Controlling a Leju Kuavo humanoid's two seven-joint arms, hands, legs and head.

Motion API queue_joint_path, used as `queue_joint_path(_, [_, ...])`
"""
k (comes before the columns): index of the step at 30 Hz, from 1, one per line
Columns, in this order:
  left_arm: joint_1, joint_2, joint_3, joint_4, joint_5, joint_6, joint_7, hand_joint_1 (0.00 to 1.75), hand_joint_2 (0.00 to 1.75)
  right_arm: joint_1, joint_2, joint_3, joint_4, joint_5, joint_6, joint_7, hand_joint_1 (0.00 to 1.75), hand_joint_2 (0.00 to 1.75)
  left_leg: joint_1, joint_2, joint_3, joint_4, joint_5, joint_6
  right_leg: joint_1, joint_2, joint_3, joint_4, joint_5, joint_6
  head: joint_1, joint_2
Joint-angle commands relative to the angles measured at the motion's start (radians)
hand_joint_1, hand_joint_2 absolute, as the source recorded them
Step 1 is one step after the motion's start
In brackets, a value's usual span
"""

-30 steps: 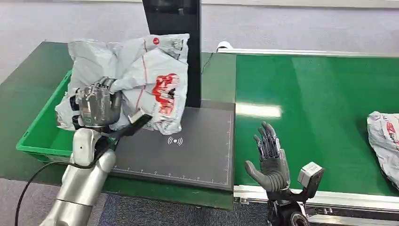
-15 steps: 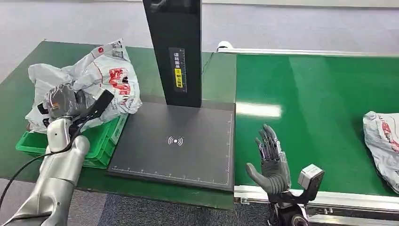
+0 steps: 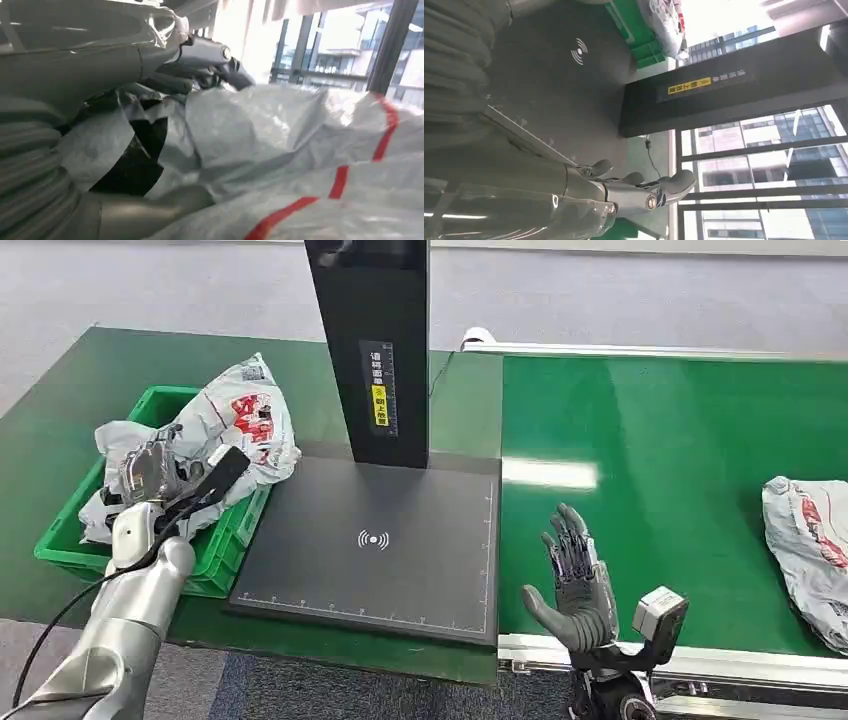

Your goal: Moved the parcel from conveyor to table for the left to box.

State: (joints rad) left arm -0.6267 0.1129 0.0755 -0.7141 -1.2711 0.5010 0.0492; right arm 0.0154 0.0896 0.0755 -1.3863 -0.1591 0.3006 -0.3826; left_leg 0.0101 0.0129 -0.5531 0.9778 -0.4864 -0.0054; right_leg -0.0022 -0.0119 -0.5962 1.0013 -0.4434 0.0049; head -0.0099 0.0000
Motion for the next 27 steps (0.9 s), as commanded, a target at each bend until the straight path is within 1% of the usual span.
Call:
queue_joint_path(1, [0.032,-0.021,0.001,-0.082,0.084,0.155,-0.097,0.00,1.75,-0.038,-0.016,0.030,0.032,-0.012,-0.015,0.008,0.00,1.75,0.000,-0.001,0.001,-0.001,0.000,0.001,0.000,0.001,0.002,-0.001,0.000,0.000,0.000,0.000])
queue_joint_path(4, [0.047,-0.021,-0.003,-0.120,0.105,0.195,-0.124,0.00,1.75,-0.036,-0.019,0.035,0.028,-0.014,-0.017,0.008,0.00,1.75,0.000,-0.001,0.001,-0.001,0.000,0.000,0.000,0.001,0.001,-0.001,0.000,0.000,0.000,0.000])
queue_joint_path(5, [0.083,-0.036,0.036,-0.228,0.104,0.197,-0.177,0.00,1.75,-0.039,-0.021,0.041,0.029,-0.017,-0.019,0.007,0.00,1.75,0.000,-0.001,0.000,0.000,0.000,0.000,0.000,0.001,0.000,-0.001,0.000,0.000,0.000,0.000])
queue_joint_path(6, [0.107,-0.069,0.095,-0.294,0.098,0.197,-0.245,0.00,1.75,-0.039,-0.022,0.046,0.028,-0.020,-0.021,0.006,0.00,1.75,0.000,0.000,0.001,-0.001,0.000,0.000,0.000,0.002,0.001,-0.001,0.000,0.000,0.000,0.000])
queue_joint_path(7, [0.121,-0.086,0.119,-0.339,0.104,0.197,-0.284,0.00,1.75,-0.039,-0.022,0.047,0.027,-0.021,-0.022,0.006,0.00,1.75,0.000,0.001,0.001,-0.001,0.000,0.000,0.000,0.002,0.000,-0.001,0.000,0.000,0.000,0.000])
queue_joint_path(9, [0.149,-0.172,0.246,-0.469,0.108,0.197,-0.471,0.00,1.75,-0.040,-0.020,0.049,0.017,-0.024,-0.024,0.006,0.00,1.75,0.000,0.000,0.001,-0.001,0.000,0.001,0.000,0.001,0.001,-0.001,0.000,0.001,0.000,0.000])
queue_joint_path(10, [0.156,-0.181,0.250,-0.483,0.120,0.197,-0.487,0.00,1.75,-0.042,-0.018,0.050,0.015,-0.026,-0.024,0.008,0.00,1.75,0.000,-0.001,0.000,0.000,0.000,0.001,0.000,0.000,0.000,-0.001,0.000,0.001,0.000,0.000])
queue_joint_path(12, [0.159,-0.205,0.248,-0.486,0.226,0.197,-0.576,0.00,1.75,-0.047,-0.022,0.054,0.017,-0.029,-0.027,0.011,0.00,1.75,0.000,0.000,0.000,0.000,-0.001,0.001,0.000,0.001,0.000,-0.001,0.000,0.001,0.000,0.000])
queue_joint_path(13, [0.159,-0.205,0.248,-0.486,0.226,0.197,-0.576,0.00,1.75,-0.047,-0.022,0.054,0.017,-0.029,-0.027,0.011,0.00,1.75,0.000,-0.001,0.000,0.000,0.000,0.001,0.000,0.001,0.001,-0.001,0.000,0.001,0.000,0.000])
queue_joint_path(14, [0.171,-0.174,0.137,-0.457,0.373,0.194,-0.570,0.00,1.75,-0.052,-0.028,0.055,0.024,-0.031,-0.029,0.011,0.00,1.75,0.000,0.000,0.000,0.000,0.000,0.001,0.000,0.001,0.000,-0.001,0.000,0.000,0.000,0.000])
queue_joint_path(15, [0.188,-0.148,0.060,-0.476,0.478,0.164,-0.547,0.00,1.75,-0.054,-0.033,0.054,0.028,-0.034,-0.031,0.009,0.00,1.75,-0.001,0.001,0.001,-0.001,0.000,0.001,-0.001,0.002,0.001,-0.001,0.000,0.001,0.000,0.000])
queue_joint_path(16, [0.202,-0.140,0.008,-0.500,0.579,0.122,-0.540,0.00,1.75,-0.056,-0.039,0.053,0.033,-0.039,-0.032,0.006,0.00,1.75,-0.001,-0.001,0.001,-0.001,0.000,0.001,-0.001,0.000,0.001,-0.001,0.000,0.000,0.000,0.000])
queue_joint_path(17, [0.221,-0.136,-0.040,-0.528,0.720,0.016,-0.541,0.00,1.75,-0.060,-0.045,0.055,0.043,-0.045,-0.031,0.003,0.00,1.75,-0.001,-0.001,0.000,-0.001,0.000,0.001,-0.001,-0.001,0.001,-0.001,0.000,0.000,0.000,0.000])
queue_joint_path(18, [0.238,-0.129,-0.081,-0.541,0.747,-0.021,-0.540,0.00,1.75,-0.064,-0.050,0.057,0.052,-0.048,-0.028,0.000,0.00,1.75,-0.001,-0.003,0.001,-0.001,0.001,0.001,-0.001,-0.001,0.001,-0.001,0.000,0.000,0.000,0.000])
queue_joint_path(19, [0.250,-0.129,-0.105,-0.548,0.756,-0.011,-0.535,0.00,1.75,-0.066,-0.053,0.057,0.058,-0.051,-0.027,-0.003,0.00,1.75,0.000,-0.002,0.001,-0.001,0.000,0.001,0.000,-0.001,0.001,-0.001,0.000,0.000,0.000,0.000])
queue_joint_path(21, [0.277,-0.126,-0.171,-0.567,0.783,-0.066,-0.538,0.00,1.75,-0.064,-0.050,0.058,0.060,-0.051,-0.026,-0.005,0.00,1.75,0.000,-0.002,0.001,-0.001,0.000,0.001,0.000,-0.001,0.002,-0.002,0.000,0.001,0.000,0.000])
queue_joint_path(22, [0.295,-0.129,-0.198,-0.580,0.782,-0.067,-0.531,0.00,1.75,-0.053,-0.045,0.058,0.053,-0.050,-0.022,-0.005,0.00,1.75,0.000,-0.002,0.001,-0.001,0.000,0.001,0.000,-0.001,0.001,-0.001,0.000,0.001,0.000,0.000])
queue_joint_path(24, [0.332,-0.135,-0.230,-0.606,0.832,-0.124,-0.526,0.00,1.75,-0.032,-0.041,0.063,0.041,-0.043,-0.015,-0.003,0.00,1.75,-0.001,-0.002,0.002,-0.001,0.000,0.001,-0.001,0.000,0.002,-0.002,0.000,0.001,0.000,0.000])
queue_joint_path(26, [0.387,-0.142,-0.255,-0.637,0.866,-0.150,-0.526,0.00,1.75,-0.011,-0.030,0.060,0.038,-0.027,-0.007,-0.011,0.00,1.75,-0.001,0.000,0.003,-0.002,-0.001,0.001,-0.001,0.001,0.003,-0.002,-0.001,0.001,0.000,0.000])
queue_joint_path(27, [0.424,-0.147,-0.262,-0.656,0.923,-0.212,-0.528,0.00,1.75,-0.008,-0.026,0.063,0.044,-0.017,0.004,-0.016,0.00,1.75,-0.001,0.000,0.003,-0.002,-0.001,0.001,-0.001,0.000,0.003,-0.002,-0.001,0.000,0.000,0.000])
